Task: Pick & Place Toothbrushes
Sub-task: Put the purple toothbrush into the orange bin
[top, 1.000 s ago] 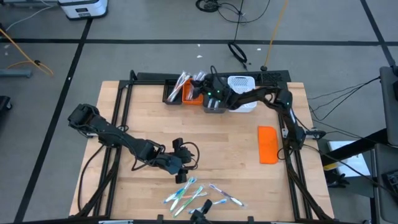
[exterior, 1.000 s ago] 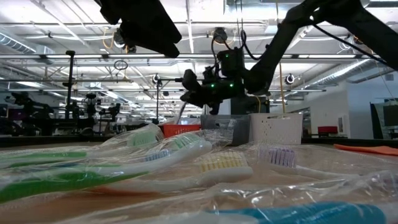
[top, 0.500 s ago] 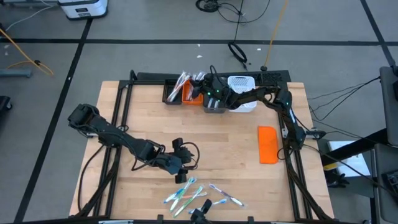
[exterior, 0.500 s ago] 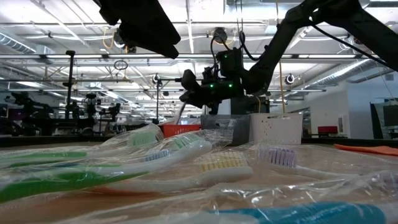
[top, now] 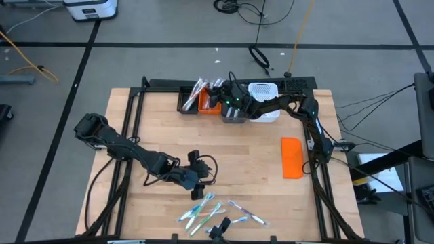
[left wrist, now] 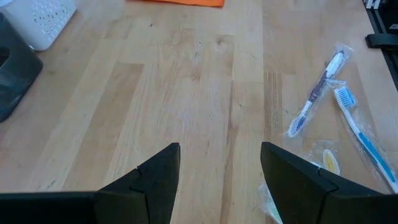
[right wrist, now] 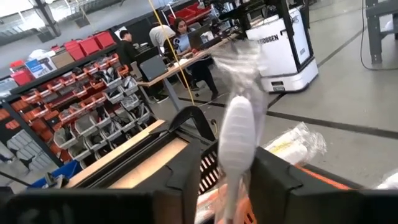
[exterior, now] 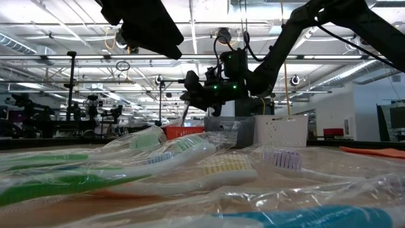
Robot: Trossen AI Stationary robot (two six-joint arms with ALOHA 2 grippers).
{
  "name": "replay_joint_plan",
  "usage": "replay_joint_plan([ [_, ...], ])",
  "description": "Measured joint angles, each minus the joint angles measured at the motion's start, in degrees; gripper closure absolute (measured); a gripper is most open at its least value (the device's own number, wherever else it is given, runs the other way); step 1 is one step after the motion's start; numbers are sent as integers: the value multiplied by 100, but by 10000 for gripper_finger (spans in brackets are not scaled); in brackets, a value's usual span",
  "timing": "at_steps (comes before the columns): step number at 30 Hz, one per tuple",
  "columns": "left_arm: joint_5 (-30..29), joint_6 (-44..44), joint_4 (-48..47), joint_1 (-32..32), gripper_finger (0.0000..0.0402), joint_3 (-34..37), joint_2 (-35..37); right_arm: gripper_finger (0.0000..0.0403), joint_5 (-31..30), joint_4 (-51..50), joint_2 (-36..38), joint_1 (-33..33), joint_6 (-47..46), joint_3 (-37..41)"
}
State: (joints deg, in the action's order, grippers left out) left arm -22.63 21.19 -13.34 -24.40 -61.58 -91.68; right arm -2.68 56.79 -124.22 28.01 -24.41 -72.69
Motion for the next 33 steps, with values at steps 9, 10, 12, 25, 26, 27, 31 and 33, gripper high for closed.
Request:
replay_joint_plan([
  [9, 2, 11, 1, 0, 176, 0, 0, 204, 4, 18, 2, 0, 68, 0],
  [10, 2, 11, 1, 0, 176, 0, 0, 198, 20, 14, 2, 0, 83, 0],
  [12, 2, 11, 2, 0, 176, 0, 0, 187, 152, 25, 2, 2, 118, 0],
  [25, 2, 35, -4, -17, 176, 0, 0, 194, 94, -1327, 822, 4, 1229, 2],
  [26, 3, 35, -4, -17, 176, 0, 0, 194, 96, -1613, 931, 4, 1312, 4],
  [27, 2, 35, -4, -17, 176, 0, 0, 195, 96, -1824, 1019, 6, 1353, 4],
  [31, 2, 37, -4, -17, 176, 0, 0, 195, 89, -2468, 1394, 7, 1662, 4],
  [33, 4, 50, -7, -17, 176, 0, 0, 197, -48, -2724, 1549, 7, 1825, 4],
])
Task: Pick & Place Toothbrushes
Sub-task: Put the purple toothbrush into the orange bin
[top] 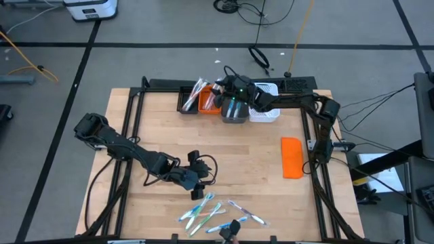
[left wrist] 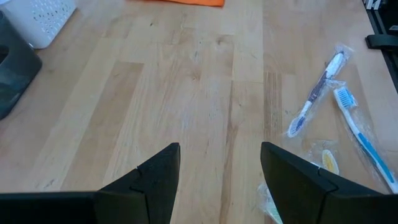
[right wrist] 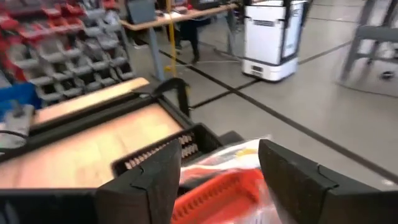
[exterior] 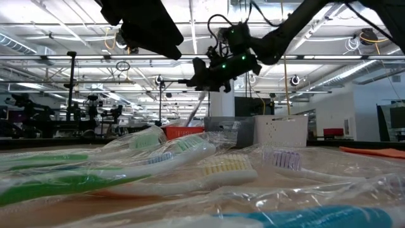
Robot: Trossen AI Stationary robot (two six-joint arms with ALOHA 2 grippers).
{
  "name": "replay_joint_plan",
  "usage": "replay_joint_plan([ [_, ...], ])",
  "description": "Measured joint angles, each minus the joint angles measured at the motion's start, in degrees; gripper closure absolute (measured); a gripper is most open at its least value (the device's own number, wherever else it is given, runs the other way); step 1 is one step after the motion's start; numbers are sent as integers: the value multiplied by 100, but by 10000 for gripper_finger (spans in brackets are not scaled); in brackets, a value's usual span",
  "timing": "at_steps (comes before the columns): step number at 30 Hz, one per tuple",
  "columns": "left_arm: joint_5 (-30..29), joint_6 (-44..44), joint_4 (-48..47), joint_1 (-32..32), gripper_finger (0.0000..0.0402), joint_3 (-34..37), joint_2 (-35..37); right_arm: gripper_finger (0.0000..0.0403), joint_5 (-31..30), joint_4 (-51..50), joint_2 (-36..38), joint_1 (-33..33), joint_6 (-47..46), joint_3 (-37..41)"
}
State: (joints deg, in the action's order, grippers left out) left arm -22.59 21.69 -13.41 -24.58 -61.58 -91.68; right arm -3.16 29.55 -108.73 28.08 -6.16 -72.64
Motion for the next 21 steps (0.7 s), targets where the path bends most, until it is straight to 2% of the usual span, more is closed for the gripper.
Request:
replay_joint_plan([
  [4, 0, 2, -2, 0, 176, 0, 0, 199, -319, -329, 273, 0, 282, 0],
  [18, 0, -22, -17, 0, 176, 0, 0, 202, -311, -1152, 420, 9, 513, 0],
  [21, 0, -24, -15, 0, 176, 0, 0, 204, -459, -1303, 418, 7, 532, 0],
])
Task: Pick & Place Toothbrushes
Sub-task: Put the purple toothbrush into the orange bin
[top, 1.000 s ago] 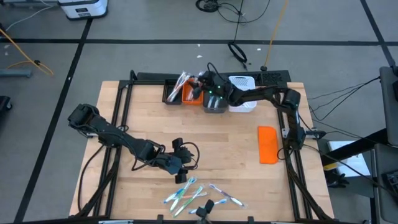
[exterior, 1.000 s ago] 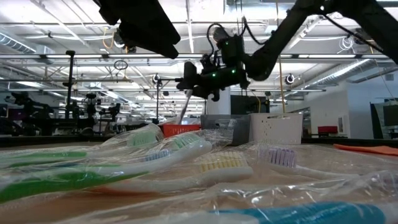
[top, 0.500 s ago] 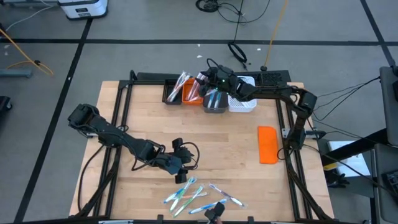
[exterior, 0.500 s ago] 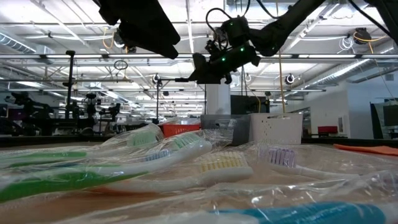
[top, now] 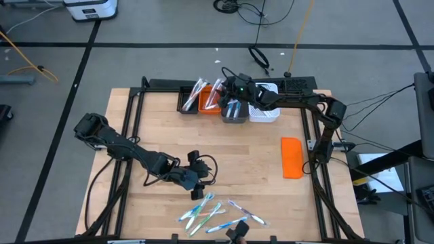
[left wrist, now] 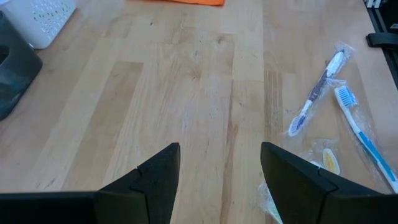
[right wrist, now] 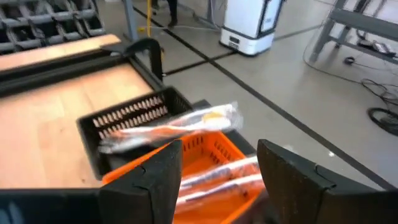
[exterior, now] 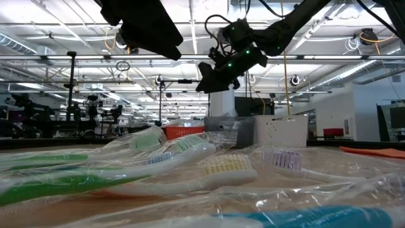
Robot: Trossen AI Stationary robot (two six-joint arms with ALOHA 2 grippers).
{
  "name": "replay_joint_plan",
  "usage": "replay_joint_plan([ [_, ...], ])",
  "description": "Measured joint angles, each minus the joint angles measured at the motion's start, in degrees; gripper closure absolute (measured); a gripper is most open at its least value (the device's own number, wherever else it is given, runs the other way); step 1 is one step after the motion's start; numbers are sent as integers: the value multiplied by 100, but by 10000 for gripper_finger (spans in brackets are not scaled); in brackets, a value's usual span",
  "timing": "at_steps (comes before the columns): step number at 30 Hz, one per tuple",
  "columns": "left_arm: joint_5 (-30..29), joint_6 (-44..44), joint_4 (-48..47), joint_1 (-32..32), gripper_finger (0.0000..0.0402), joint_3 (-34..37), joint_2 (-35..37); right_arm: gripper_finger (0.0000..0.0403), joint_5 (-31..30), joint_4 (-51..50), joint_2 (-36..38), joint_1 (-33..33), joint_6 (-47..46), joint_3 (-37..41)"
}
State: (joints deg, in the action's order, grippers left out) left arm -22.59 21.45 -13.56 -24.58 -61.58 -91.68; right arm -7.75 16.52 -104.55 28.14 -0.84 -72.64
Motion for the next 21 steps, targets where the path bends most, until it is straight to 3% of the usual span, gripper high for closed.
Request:
replay_joint_plan([
  [10, 0, 4, -50, 0, 176, 0, 0, 209, 30, -1057, 33, -57, 106, 2],
  [21, 0, 2, -44, 0, 176, 0, 0, 211, 29, -2999, 900, -82, 376, 75],
])
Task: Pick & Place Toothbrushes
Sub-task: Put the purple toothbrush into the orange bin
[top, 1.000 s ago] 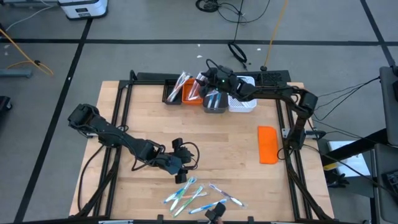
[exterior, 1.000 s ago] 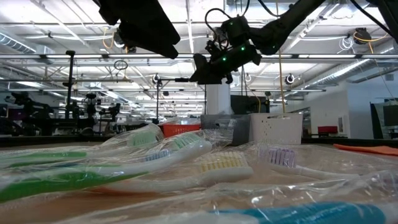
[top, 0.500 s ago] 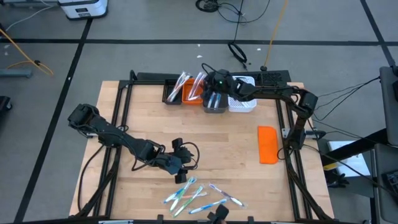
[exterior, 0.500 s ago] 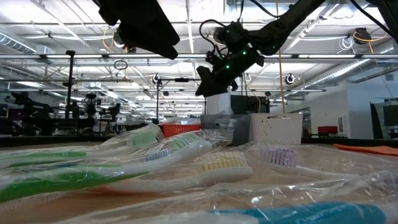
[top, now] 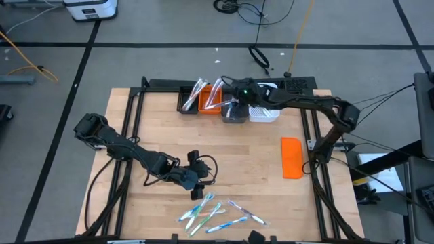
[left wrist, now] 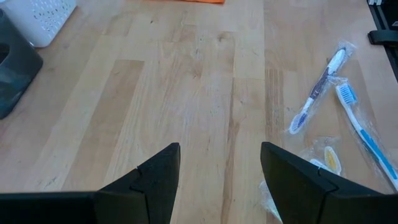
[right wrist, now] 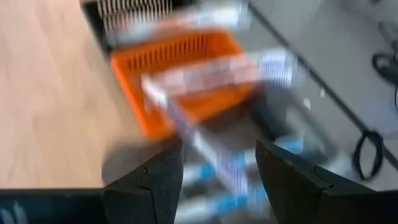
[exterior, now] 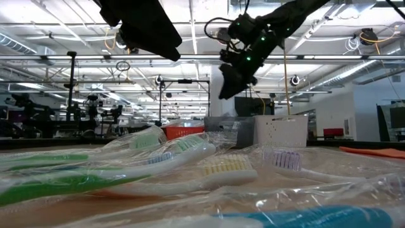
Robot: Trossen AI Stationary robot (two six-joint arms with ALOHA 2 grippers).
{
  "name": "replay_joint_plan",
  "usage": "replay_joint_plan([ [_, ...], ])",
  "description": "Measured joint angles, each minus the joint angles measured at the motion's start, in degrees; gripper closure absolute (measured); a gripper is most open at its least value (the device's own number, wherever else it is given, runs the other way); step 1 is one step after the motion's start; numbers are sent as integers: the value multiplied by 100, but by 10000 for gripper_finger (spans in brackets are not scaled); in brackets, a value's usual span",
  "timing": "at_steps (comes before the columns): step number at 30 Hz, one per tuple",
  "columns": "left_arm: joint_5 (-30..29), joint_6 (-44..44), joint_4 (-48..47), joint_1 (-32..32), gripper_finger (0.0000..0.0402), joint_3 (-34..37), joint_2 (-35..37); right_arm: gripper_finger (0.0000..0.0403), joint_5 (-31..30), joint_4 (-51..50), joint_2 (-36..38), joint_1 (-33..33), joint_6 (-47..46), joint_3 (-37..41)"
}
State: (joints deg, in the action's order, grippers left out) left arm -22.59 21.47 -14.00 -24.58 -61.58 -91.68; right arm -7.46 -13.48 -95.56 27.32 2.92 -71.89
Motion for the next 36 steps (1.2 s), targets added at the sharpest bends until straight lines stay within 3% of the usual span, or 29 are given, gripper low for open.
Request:
replay_joint_plan([
  [6, 0, 0, 32, 0, 176, 0, 0, 211, -15, -72, 167, 80, -35, 585],
  [12, 0, -22, 55, 0, 176, 0, 0, 215, -51, 534, 156, 84, -43, 1039],
  [17, 0, -22, 55, 0, 176, 0, 0, 221, -468, 1134, 165, 116, -7, 1304],
  [28, 0, -79, 52, 0, 176, 0, 0, 236, -277, 1678, 160, 266, -24, 1544],
  [36, 0, -85, 52, 0, 176, 0, 0, 250, -287, 2413, -299, 307, -68, 1568],
])
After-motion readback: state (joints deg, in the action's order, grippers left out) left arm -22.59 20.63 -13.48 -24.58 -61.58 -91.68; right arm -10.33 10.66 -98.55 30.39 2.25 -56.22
